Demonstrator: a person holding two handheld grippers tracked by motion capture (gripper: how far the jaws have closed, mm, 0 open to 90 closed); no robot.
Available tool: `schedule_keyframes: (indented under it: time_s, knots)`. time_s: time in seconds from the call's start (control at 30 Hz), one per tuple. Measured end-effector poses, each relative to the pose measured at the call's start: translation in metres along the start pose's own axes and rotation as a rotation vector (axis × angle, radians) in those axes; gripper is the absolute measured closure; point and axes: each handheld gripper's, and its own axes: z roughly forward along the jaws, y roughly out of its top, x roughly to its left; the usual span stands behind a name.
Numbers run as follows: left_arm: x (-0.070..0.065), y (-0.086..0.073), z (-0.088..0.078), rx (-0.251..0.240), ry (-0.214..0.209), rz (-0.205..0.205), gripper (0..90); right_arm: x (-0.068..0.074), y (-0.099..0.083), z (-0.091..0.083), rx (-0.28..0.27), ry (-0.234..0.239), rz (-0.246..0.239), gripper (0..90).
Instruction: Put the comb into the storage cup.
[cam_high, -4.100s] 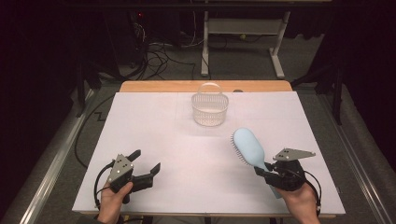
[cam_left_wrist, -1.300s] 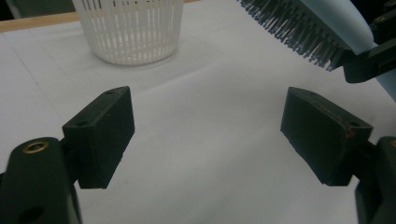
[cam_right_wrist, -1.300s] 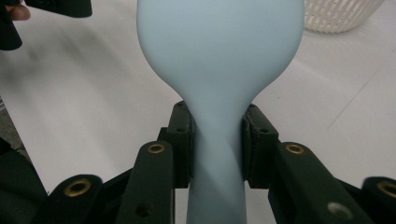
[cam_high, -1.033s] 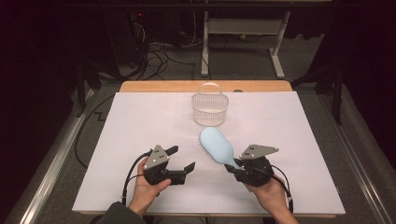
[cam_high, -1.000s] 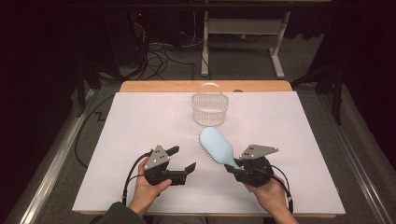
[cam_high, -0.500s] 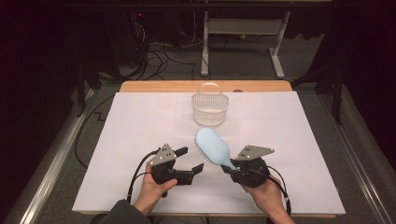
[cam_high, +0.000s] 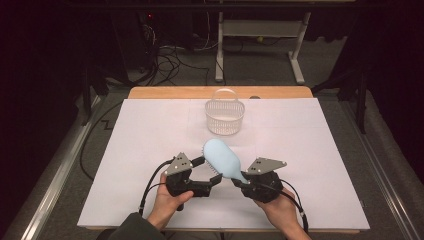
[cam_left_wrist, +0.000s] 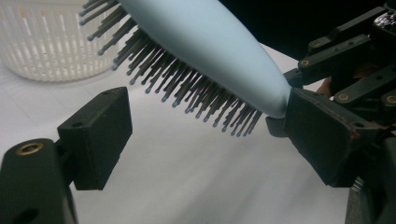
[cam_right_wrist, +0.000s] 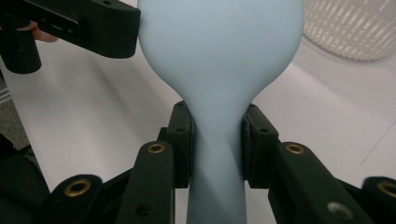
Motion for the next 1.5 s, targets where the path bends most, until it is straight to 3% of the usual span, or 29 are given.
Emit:
schedule_keyframes:
  time_s: [0.3,0.5,1.5]
  knots:
    - [-0.004,0.001,0.003,0.005,-0.014,-0.005,15.7,0.007,0.0,0.004,-0.009,0.007,-0.013,70.3]
    - [-0.006,0.001,0.004,0.005,-0.003,-0.01,15.0,0.012,0.001,0.007,-0.014,0.007,-0.017,70.4]
    - [-0.001,0.002,0.006,0.007,-0.034,-0.057,16.0,0.025,0.007,0.012,-0.027,0.002,-0.058,70.5]
